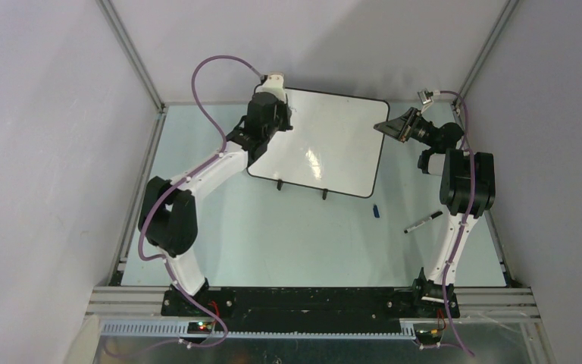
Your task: Write a sentence on the whiteboard
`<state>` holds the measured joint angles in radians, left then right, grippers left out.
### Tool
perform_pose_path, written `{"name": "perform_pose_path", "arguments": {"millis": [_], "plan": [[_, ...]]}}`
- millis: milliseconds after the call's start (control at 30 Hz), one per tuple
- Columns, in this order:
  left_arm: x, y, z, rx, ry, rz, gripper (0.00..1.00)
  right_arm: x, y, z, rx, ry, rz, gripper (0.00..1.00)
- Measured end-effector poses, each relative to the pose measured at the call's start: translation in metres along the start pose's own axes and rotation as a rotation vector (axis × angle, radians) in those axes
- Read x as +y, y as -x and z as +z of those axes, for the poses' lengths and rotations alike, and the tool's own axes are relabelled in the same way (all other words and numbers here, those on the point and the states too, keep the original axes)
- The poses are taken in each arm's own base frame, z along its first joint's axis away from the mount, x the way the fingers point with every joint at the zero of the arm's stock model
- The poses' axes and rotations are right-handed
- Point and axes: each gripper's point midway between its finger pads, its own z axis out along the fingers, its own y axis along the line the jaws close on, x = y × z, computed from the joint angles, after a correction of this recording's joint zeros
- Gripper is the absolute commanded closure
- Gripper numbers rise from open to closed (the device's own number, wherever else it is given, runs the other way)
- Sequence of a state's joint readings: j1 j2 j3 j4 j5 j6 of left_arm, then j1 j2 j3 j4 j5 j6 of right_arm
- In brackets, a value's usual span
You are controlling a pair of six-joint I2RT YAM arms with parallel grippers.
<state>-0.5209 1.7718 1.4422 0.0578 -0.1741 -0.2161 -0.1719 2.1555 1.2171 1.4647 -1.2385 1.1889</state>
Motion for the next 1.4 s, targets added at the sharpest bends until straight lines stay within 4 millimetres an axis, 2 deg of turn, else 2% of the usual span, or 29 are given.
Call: {"name": "perform_pose_path", "arguments": {"millis": [433,1400], "plan": [[0.003,0.0,0.0,-0.002,0.018,0.0,1.0,0.0,0.0,0.0,0.0,0.0,0.0,1.0],[0.005,-0.018,-0.008,0.027,0.01,0.004,1.0,0.0,0.0,0.0,-0.001,-0.001,0.005,1.0]]}}
